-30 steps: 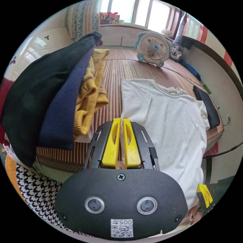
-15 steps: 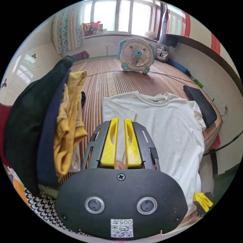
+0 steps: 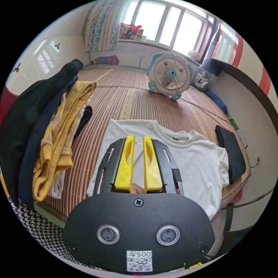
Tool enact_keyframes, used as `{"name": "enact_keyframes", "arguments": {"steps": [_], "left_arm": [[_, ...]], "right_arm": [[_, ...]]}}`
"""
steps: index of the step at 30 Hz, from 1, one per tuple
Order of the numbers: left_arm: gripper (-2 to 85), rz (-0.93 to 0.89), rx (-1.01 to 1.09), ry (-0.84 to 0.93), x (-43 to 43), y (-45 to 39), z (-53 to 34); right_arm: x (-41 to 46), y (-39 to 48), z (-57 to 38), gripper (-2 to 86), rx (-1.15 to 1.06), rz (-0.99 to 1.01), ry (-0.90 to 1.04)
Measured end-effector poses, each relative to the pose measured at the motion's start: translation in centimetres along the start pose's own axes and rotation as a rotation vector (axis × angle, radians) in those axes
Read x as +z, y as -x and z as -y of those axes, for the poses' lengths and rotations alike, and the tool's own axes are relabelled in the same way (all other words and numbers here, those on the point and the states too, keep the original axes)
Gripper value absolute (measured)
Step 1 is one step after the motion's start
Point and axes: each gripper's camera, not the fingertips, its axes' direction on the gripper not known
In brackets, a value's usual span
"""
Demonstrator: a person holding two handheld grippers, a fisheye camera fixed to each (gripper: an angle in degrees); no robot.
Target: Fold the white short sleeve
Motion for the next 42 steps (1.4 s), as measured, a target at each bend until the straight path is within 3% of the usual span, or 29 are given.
{"name": "enact_keyframes", "arguments": {"steps": [6, 9, 14, 21, 34, 38, 42], "left_arm": [[6.9, -0.023, 0.076, 0.009, 1.3, -4.5, -4.1], [6.9, -0.011, 0.084, 0.087, 3.2, -4.2, -5.7], [6.4, 0.006, 0.124, 0.039, 2.5, -3.8, -5.7], [6.5, 0.028, 0.139, 0.026, 2.4, -3.8, -5.0], [6.5, 0.015, 0.157, 0.037, 2.2, -3.7, -4.7], [6.5, 0.008, 0.157, 0.037, 2.0, -3.4, -4.6], [6.5, -0.002, 0.155, 0.042, 1.8, -2.9, -4.4]], "right_arm": [[1.0, -1.1, 3.2, -1.6, -0.106, 0.087, 0.119], [1.0, -3.2, 5.7, -1.6, -0.109, 0.068, 0.069], [2.6, -8.3, 8.9, -1.5, -0.097, -0.179, -0.182], [8.9, -14.7, 15.4, -1.2, -0.087, -0.56, -0.126], [17.3, -17.2, 20.1, 2.8, -0.247, -0.595, 0.066], [17.0, -17.4, 21.2, 0.2, -0.252, -0.624, 0.041], [14.9, -18.3, 23.7, -0.9, -0.202, -0.511, 0.032]]}}
